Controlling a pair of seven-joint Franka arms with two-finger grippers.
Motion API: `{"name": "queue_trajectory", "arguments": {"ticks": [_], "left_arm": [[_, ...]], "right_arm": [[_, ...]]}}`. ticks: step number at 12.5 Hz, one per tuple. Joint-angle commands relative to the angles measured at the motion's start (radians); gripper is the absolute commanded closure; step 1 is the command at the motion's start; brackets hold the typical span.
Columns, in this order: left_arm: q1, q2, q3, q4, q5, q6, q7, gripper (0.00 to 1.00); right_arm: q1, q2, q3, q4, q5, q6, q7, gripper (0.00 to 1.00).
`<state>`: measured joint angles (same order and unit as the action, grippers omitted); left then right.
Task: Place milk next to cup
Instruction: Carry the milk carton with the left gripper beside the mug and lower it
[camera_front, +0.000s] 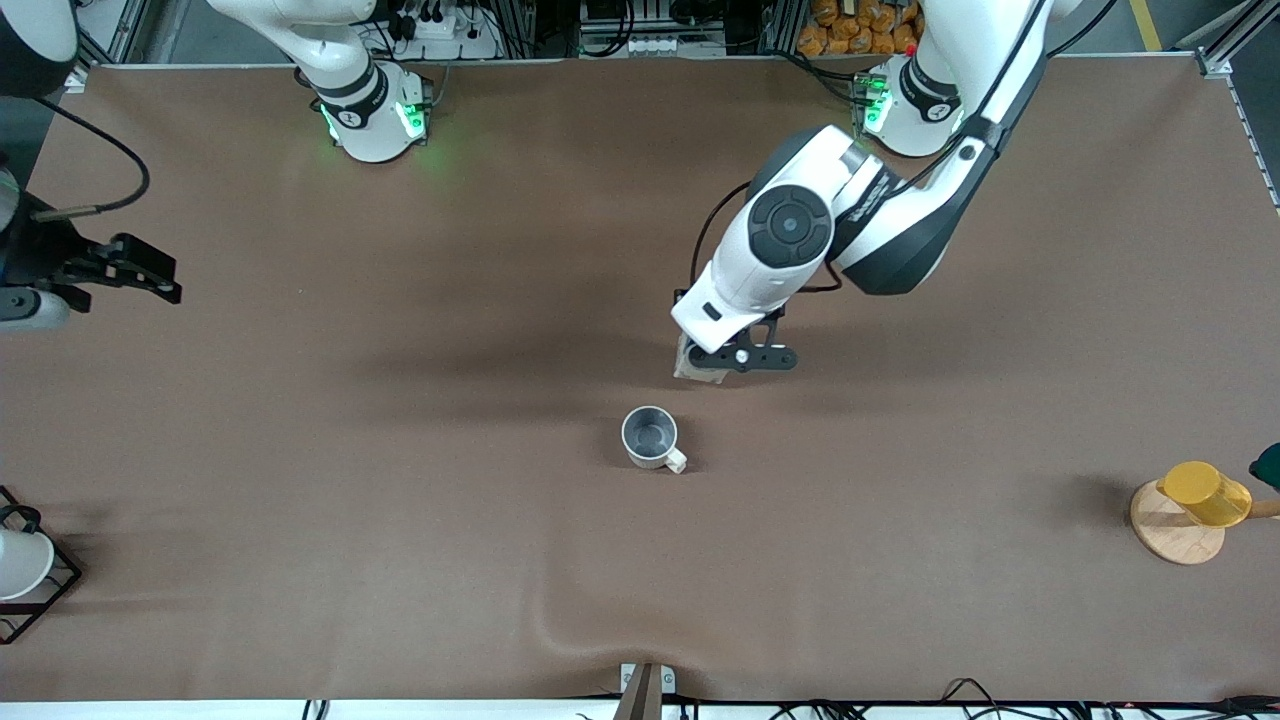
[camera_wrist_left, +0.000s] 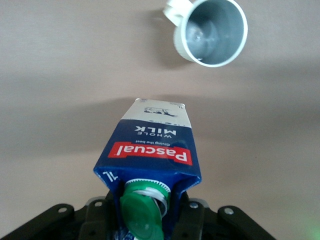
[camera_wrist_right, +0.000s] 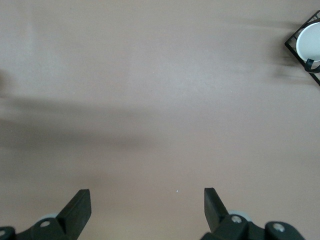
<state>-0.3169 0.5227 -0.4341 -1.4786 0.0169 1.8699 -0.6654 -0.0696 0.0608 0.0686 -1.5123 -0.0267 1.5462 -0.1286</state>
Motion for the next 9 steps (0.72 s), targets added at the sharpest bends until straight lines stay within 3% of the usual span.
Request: {"name": "queue_trajectory", "arguments": {"ticks": [1, 4, 7, 9], "left_arm": [[-0.065, 0.045, 0.009, 0.046, -0.003, 0.014, -0.015, 0.56], [-0.155, 0.083, 0.063, 0.064, 0.031, 0.049, -0.092, 0.56], [-0.258, 0.126, 0.184, 0.116, 0.029, 0.048, -0.203, 0.56], [-0.26, 0.125, 0.199, 0.115, 0.031, 0.043, -0.203, 0.56]], "right_arm": [[-0.026, -0.021, 0.014, 0.035, -0.016, -0.054, -0.031, 0.0], [-0.036, -0.045, 0.013, 0.035, -0.012, -0.077, -0.031, 0.0], [-0.042, -0.047, 0.014, 0.035, -0.002, -0.08, -0.016, 0.0], [-0.044, -0.039, 0.014, 0.032, -0.002, -0.077, 0.004, 0.0]]}}
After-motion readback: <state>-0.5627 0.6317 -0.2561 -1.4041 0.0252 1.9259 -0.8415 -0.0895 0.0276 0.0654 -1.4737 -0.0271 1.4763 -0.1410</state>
